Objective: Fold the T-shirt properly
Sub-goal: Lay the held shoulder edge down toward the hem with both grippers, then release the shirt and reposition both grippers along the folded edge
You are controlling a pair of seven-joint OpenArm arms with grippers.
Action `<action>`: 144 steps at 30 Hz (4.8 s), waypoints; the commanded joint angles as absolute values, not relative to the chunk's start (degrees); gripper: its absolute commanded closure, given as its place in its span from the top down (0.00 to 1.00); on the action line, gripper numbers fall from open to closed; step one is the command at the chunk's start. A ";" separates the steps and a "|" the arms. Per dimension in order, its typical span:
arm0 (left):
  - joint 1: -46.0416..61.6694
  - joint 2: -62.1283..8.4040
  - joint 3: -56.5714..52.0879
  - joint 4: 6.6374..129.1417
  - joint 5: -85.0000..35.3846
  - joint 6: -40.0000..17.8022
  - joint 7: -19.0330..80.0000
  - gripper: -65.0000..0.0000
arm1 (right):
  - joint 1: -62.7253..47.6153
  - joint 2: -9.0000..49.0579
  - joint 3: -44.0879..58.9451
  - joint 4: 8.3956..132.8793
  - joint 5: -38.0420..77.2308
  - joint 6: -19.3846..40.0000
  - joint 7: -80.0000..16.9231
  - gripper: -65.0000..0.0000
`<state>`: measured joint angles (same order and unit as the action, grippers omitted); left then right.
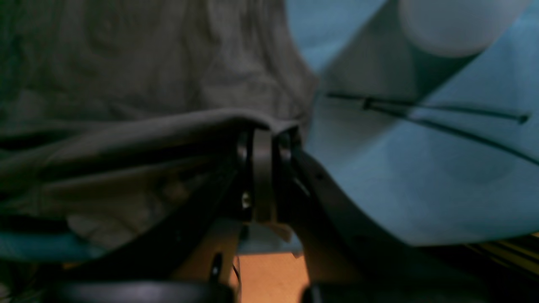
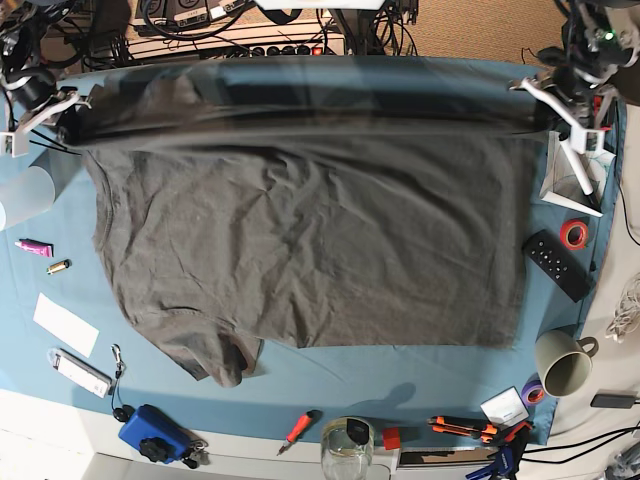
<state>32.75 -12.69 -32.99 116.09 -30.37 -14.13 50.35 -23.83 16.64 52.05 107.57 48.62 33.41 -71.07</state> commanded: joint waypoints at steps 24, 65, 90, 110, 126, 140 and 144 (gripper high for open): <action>32.84 -19.20 -33.61 116.95 -25.54 -11.62 46.85 0.00 | -20.01 18.72 43.97 108.27 40.62 31.40 -65.30 0.00; 13.19 -19.16 -27.86 103.33 -22.70 -13.28 43.55 0.00 | -1.37 18.92 33.65 94.59 27.11 29.26 -61.25 0.00; 17.41 -19.03 -27.88 109.03 -31.79 -27.14 50.57 0.46 | 3.81 18.90 33.65 86.19 29.71 29.10 -64.75 0.00; 17.89 -18.87 -18.87 108.60 -22.98 -17.58 46.59 0.37 | 3.81 18.90 33.63 86.19 29.54 29.12 -64.88 0.00; 16.95 -16.73 -18.87 108.60 -22.35 -16.56 46.02 0.36 | 3.81 18.90 33.63 86.19 29.54 29.12 -64.84 0.00; 16.36 -15.07 -18.87 108.60 -20.93 -15.44 47.75 0.00 | 3.81 18.92 33.63 86.19 29.54 29.10 -64.69 0.00; 16.34 -15.09 -18.87 108.60 -20.93 -15.44 48.21 0.00 | 3.81 18.92 33.65 86.19 29.52 29.12 -64.69 0.00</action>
<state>16.62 -14.48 -18.55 107.72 -20.60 -15.42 49.17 2.87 17.76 33.32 85.17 28.95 29.30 -65.78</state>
